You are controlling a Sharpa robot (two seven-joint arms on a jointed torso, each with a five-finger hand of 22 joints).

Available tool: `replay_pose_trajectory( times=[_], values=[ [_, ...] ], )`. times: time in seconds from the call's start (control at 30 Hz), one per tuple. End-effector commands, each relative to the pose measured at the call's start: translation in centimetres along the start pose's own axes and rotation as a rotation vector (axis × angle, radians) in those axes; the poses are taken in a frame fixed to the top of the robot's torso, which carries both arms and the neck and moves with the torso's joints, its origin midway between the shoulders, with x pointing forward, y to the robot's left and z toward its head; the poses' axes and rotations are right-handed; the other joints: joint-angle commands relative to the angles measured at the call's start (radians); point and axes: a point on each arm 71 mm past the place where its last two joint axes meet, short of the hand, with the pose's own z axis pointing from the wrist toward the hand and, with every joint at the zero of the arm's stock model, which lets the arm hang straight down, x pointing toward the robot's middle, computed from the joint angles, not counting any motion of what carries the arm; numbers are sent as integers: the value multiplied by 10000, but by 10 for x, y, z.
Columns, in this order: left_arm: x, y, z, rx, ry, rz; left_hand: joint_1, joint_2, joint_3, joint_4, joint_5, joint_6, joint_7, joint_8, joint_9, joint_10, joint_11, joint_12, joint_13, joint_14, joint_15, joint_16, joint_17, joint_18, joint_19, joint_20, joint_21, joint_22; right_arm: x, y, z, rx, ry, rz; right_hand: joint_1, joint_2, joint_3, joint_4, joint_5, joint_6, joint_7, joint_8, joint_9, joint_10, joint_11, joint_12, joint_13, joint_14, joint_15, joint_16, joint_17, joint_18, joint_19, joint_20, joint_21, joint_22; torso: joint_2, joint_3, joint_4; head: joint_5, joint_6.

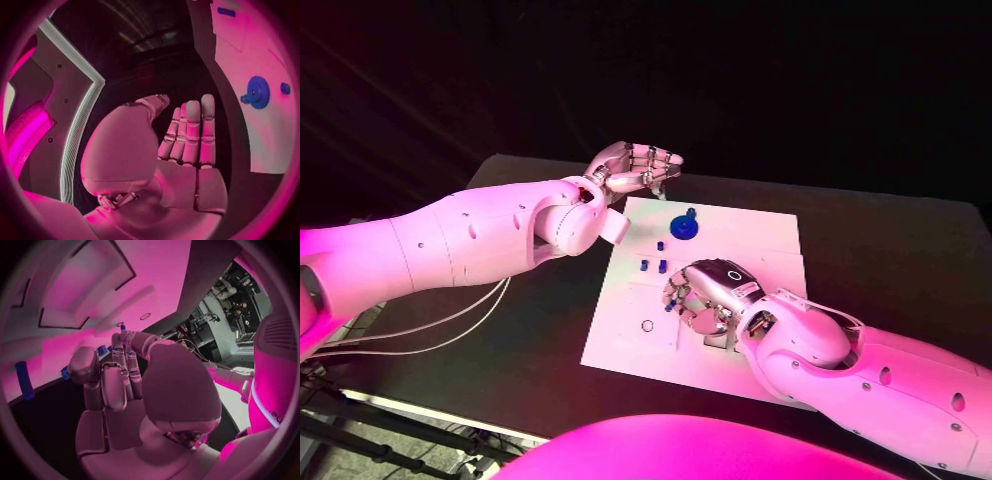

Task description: Assemble the parts on the task board

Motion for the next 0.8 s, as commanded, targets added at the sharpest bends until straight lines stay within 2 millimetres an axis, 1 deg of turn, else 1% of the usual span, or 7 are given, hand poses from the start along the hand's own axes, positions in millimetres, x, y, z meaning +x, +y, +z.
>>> replay_pose_trajectory(
  times=[0.03,0.3,0.37,0.47,0.57,0.8],
  values=[
    [2,-2,1,86,176,16,62,2,-16,-11,42,-75,84,58,10,-68,-14,63,-14,-46,12,-10,-10,129,-1,39,-46,-9,1,0,0,74,27,-268,-20,29,62,-10,68,27,48,35,15,501,-439,-26,17,380,-67,49,9,-126,-76,3,-17,-6,-7,3,-3,2,9],
    [1,-1,1,51,182,25,52,-6,-23,-6,39,-78,88,60,11,-75,-10,68,-15,-50,15,-9,-11,129,-4,41,-48,-9,2,0,1,129,98,-326,-20,29,62,-10,68,27,48,35,15,501,-439,-26,17,380,-67,49,9,-126,-76,3,-17,-6,-2,0,-17,-17,-10],
    [1,-1,1,43,184,26,52,-6,-23,-6,39,-78,88,60,11,-75,-10,68,-15,-50,15,-9,-11,129,-4,41,-48,-9,2,0,1,129,148,-343,-20,29,62,-10,68,27,48,35,15,501,-439,-26,17,380,-67,49,9,-126,-76,3,-17,-6,0,-3,-12,-51,0],
    [1,-1,1,34,190,27,52,-6,-23,-6,39,-78,88,60,11,-75,-10,68,-15,-50,15,-9,-11,129,-4,41,-48,-9,3,0,2,137,235,-370,-20,29,62,-10,68,27,48,35,15,501,-439,-26,17,380,-67,49,9,-126,-76,3,-17,-6,1,-8,1,-60,6],
    [1,-1,1,24,197,26,52,-6,-23,-6,39,-78,88,60,11,-75,-10,68,-15,-50,15,-9,-11,129,-4,41,-48,-9,4,0,3,152,296,-368,-20,29,62,-10,68,27,48,35,15,501,-439,-26,17,380,-67,49,9,-126,-76,3,-17,-6,0,-4,7,-65,-1],
    [1,-1,1,7,214,26,52,-6,-23,-6,39,-78,88,60,11,-75,-10,68,-15,-50,15,-9,-11,129,-4,41,-48,-9,6,0,5,176,353,-353,-30,34,76,-25,66,19,49,29,30,503,-438,-41,25,381,-66,60,19,-125,-76,6,-10,7,-1,-3,-19,-58,-7]
  ],
)
